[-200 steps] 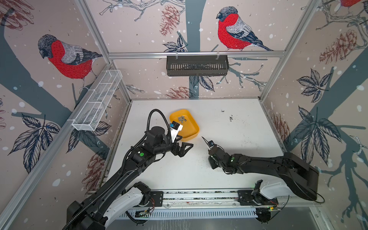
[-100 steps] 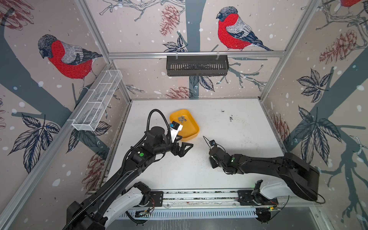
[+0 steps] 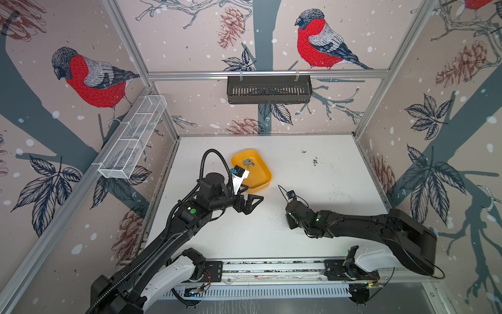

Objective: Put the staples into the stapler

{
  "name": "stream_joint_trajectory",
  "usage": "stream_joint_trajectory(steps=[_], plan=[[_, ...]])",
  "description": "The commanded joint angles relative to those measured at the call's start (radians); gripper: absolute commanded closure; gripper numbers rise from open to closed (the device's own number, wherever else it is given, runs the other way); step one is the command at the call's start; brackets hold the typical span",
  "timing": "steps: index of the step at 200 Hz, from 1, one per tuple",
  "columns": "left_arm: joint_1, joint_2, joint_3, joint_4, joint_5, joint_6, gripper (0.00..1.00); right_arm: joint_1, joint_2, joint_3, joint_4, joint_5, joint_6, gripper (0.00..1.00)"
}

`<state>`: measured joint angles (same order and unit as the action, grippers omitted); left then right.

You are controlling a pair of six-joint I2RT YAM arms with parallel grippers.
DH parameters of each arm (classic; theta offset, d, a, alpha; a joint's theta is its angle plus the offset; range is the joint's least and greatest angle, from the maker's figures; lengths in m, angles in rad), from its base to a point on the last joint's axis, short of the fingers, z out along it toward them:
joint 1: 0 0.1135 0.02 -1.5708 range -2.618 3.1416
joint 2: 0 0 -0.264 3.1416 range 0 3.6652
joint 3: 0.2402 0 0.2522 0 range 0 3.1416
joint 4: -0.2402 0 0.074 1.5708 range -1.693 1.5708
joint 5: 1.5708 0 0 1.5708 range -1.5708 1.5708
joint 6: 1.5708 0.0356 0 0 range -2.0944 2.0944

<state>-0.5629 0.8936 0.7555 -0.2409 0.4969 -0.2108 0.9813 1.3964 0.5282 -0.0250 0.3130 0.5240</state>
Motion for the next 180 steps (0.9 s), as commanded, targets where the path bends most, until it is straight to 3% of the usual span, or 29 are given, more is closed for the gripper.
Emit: stream_joint_trajectory(steps=[1, 101, 180], plan=[[0.002, -0.004, -0.001, 0.01, 0.009, 0.002, 0.02, -0.001, -0.002, 0.0, 0.013, 0.006, 0.008, 0.62], [0.004, -0.007, -0.002, 0.012, 0.005, 0.002, 0.02, -0.004, -0.06, -0.019, 0.0, 0.01, 0.014, 0.46], [0.011, -0.009, 0.001, 0.011, -0.011, 0.004, 0.02, -0.006, -0.21, -0.045, -0.033, -0.011, 0.021, 0.44]])
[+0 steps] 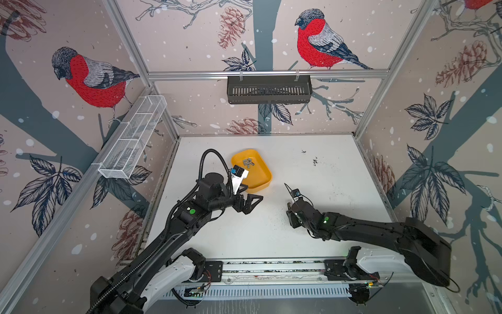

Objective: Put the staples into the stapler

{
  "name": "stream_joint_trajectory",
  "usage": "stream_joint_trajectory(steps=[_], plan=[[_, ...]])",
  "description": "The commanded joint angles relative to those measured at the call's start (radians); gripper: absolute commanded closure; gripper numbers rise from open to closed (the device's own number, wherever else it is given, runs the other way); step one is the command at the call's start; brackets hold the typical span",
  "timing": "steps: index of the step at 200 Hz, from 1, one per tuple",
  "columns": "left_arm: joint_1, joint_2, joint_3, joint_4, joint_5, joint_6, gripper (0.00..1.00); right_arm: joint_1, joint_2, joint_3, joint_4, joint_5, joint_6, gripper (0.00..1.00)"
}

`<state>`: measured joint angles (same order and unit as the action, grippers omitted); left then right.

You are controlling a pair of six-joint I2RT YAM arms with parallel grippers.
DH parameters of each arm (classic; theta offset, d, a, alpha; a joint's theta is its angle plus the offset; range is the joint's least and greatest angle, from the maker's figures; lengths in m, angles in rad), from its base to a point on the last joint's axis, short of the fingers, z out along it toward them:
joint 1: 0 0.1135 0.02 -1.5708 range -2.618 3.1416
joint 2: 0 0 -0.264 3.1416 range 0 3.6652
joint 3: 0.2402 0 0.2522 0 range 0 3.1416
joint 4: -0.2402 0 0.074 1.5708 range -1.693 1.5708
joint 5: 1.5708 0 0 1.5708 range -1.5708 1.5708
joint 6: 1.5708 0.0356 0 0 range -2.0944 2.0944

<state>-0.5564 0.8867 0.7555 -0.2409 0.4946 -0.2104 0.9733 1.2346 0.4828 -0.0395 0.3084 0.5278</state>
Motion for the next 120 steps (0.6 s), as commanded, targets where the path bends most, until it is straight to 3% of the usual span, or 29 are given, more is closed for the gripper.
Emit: stream_joint_trajectory(steps=[1, 51, 73, 93, 120], plan=[[0.004, -0.001, 0.001, 0.011, -0.009, 0.003, 0.02, 0.002, -0.053, 0.001, -0.02, -0.006, 0.018, 0.44], [0.038, 0.007, 0.001, 0.017, 0.01, -0.004, 0.02, -0.003, -0.231, 0.007, -0.091, 0.038, 0.066, 0.42], [0.047, 0.001, -0.004, 0.025, 0.025, -0.007, 0.02, -0.021, -0.297, 0.011, -0.156, 0.128, 0.14, 0.42], [0.05, 0.001, -0.007, 0.028, 0.032, -0.008, 0.02, -0.093, -0.322, 0.05, -0.3, 0.17, 0.237, 0.43], [0.052, -0.004, -0.004, 0.025, 0.052, -0.001, 0.02, -0.227, -0.36, 0.041, -0.384, 0.119, 0.278, 0.43]])
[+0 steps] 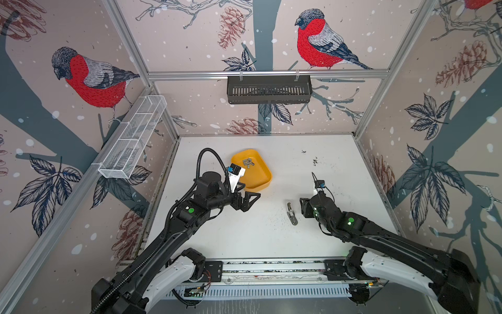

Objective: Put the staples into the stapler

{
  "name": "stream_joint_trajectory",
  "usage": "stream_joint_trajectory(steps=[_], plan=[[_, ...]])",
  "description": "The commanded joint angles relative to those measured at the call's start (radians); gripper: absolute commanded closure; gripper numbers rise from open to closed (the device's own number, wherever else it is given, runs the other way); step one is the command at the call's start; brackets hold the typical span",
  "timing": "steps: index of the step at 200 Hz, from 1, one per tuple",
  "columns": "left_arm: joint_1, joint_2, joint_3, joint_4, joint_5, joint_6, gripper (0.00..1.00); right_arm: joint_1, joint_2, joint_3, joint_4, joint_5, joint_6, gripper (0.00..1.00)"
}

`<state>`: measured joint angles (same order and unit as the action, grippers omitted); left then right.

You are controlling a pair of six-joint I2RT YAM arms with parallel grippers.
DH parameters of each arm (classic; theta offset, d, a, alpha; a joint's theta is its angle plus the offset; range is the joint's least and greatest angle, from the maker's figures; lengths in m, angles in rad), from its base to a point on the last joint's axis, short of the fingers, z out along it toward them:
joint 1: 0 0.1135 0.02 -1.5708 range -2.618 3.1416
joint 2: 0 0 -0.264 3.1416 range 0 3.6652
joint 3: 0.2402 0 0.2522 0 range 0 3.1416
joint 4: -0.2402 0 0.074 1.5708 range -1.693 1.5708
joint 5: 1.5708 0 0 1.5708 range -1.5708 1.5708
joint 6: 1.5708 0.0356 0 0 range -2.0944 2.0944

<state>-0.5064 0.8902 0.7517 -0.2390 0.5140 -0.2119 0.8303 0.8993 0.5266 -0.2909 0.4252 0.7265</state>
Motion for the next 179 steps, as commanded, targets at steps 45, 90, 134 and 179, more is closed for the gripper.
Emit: stream_joint_trajectory(steps=[45, 90, 134, 179], plan=[[0.002, -0.03, -0.012, 0.035, 0.044, -0.001, 0.02, -0.305, -0.038, -0.053, -0.158, -0.158, 0.07, 0.42], [0.003, -0.03, -0.011, 0.034, 0.044, 0.001, 0.02, -0.345, -0.016, -0.067, -0.195, -0.156, 0.156, 0.36], [0.003, -0.041, -0.017, 0.037, 0.039, 0.0, 0.02, -0.361, -0.009, -0.095, -0.217, -0.148, 0.217, 0.28], [0.002, -0.046, -0.016, 0.038, 0.037, 0.002, 0.02, -0.39, -0.002, -0.142, -0.144, -0.189, 0.218, 0.29]])
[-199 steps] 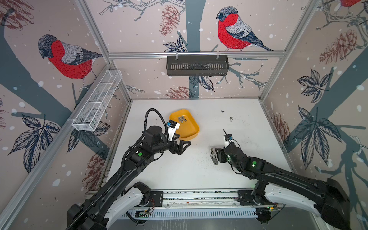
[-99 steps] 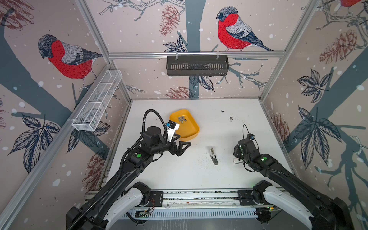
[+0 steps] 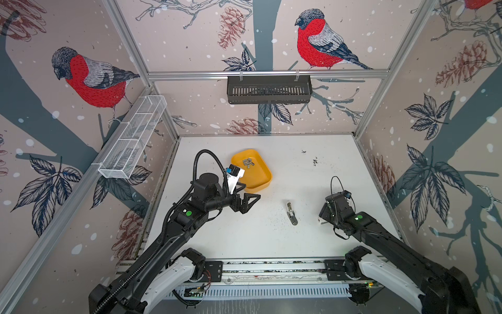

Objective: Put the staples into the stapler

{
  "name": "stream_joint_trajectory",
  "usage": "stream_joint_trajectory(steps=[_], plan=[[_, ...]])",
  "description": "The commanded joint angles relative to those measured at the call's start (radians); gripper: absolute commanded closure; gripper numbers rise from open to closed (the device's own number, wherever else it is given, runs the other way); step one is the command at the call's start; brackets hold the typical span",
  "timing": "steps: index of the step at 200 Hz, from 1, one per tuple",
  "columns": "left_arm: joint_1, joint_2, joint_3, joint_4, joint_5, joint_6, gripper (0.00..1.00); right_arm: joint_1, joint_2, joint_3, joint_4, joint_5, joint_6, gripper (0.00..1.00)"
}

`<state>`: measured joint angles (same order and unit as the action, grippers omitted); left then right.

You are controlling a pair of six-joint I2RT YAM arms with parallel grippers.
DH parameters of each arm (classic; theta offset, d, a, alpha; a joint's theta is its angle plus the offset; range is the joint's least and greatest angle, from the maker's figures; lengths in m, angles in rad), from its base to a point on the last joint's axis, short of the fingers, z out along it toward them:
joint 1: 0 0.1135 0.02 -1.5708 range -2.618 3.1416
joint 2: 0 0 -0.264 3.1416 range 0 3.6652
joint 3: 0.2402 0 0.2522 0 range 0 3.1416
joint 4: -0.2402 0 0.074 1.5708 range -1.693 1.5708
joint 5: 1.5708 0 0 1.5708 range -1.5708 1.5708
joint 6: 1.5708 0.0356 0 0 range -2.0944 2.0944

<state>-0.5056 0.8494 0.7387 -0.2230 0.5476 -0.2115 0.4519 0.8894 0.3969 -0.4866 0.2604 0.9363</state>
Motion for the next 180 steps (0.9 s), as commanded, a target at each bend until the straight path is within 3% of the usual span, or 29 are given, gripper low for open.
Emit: stream_joint_trajectory(steps=[1, 123, 180], plan=[[0.001, -0.005, -0.003, 0.022, 0.003, 0.001, 0.02, -0.011, 0.009, -0.013, 0.054, -0.025, 0.008, 0.29], [0.002, -0.007, -0.005, 0.025, -0.004, 0.002, 0.02, -0.01, 0.118, -0.009, 0.238, -0.082, -0.073, 0.57], [0.003, -0.001, -0.005, 0.025, -0.002, 0.004, 0.02, -0.003, 0.236, 0.044, 0.361, -0.088, -0.136, 0.59]])
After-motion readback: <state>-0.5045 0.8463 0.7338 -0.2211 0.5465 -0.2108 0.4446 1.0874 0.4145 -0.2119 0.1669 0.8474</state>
